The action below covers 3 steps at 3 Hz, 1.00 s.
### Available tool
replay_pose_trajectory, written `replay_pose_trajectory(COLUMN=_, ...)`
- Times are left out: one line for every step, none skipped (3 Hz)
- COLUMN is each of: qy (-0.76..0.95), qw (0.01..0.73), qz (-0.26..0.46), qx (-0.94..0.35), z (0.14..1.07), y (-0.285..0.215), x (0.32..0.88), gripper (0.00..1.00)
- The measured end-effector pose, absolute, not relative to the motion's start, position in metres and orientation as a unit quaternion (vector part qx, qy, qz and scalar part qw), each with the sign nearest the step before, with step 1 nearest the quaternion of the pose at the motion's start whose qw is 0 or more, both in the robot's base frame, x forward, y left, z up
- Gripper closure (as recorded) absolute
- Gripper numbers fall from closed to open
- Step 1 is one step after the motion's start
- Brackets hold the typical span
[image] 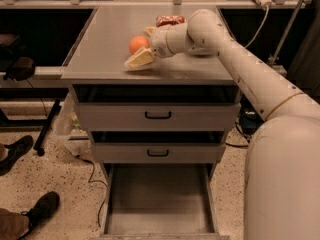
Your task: Pick orange from bottom drawer and place on counter
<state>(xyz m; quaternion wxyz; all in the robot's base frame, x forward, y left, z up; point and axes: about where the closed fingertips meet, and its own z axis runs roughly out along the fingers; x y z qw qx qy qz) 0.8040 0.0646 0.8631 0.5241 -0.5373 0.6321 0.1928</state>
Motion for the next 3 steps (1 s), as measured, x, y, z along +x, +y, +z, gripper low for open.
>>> replay_pose_trajectory(qy=0.632, qw=0.523, qz=0.197, qx=-0.537, z=0.865, y=0.064, x=0.803, gripper=0.0)
replay_pose_trajectory(qy=0.629, qw=0.532, qz=0.195, qx=-0.532, z=0.875, y=0.054, x=0.798, gripper=0.0)
replay_pose_trajectory(qy=0.629, qw=0.545, qz=0.181, qx=-0.524, z=0.894, y=0.025, x=0.788, gripper=0.0)
